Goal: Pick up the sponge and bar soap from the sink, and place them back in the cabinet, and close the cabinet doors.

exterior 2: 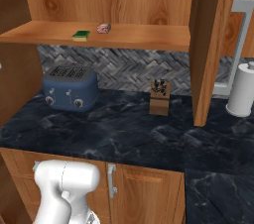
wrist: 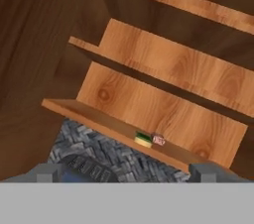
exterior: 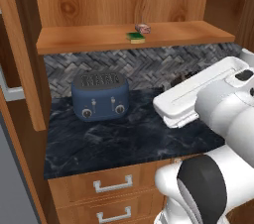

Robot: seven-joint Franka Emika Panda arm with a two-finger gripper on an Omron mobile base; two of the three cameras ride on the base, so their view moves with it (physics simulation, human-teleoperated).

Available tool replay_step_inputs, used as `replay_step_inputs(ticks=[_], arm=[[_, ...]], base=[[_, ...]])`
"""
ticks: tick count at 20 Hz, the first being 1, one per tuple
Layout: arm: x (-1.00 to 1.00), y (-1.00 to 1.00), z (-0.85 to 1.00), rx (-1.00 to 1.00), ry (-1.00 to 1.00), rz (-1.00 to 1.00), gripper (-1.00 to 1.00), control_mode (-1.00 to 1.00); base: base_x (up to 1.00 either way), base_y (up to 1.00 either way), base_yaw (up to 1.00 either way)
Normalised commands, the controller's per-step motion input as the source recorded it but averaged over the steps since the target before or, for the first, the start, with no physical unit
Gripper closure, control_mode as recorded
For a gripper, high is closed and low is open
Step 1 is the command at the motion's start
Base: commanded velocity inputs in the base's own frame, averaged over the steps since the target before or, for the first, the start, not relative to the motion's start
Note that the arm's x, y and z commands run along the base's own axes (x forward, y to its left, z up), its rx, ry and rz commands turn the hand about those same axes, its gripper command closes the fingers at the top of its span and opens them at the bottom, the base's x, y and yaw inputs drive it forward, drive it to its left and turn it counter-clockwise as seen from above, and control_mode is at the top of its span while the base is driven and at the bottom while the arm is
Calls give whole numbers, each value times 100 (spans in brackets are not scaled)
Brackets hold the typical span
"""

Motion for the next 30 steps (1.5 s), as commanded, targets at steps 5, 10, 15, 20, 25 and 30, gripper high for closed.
replay_step_inputs(ticks=[5, 10, 15, 20, 25, 30], arm=[[-62, 9, 1, -13, 0, 6, -100, -100], [-53, 17, 0, -20, 0, 7, -100, -100], [-43, 28, 0, -24, 0, 5, -100, -100], [-35, 32, 0, -25, 0, 0, -100, -100], [-34, 45, 0, -27, 0, 0, -100, -100], [-8, 36, 1, -24, 0, 0, -100, -100]], base=[[0, 0, 0], [0, 0, 0], [0, 0, 0], [0, 0, 0], [0, 0, 0], [0, 0, 0]])
